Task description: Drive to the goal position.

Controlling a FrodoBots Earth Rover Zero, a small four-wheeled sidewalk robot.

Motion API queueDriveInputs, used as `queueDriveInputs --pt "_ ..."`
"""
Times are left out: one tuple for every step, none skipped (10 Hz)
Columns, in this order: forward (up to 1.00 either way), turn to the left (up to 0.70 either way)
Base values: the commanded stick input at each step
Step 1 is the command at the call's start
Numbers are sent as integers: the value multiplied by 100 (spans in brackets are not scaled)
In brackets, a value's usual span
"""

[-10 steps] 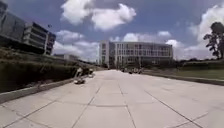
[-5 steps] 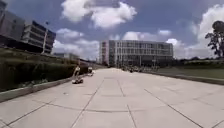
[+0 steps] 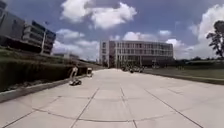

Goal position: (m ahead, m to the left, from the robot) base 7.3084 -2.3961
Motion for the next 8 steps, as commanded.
queueDriveInputs --pt "50 0" --pt "50 0" --pt "50 0" --pt "50 0" --pt "50 0" --pt "50 0" --pt "50 0" --pt "50 0"
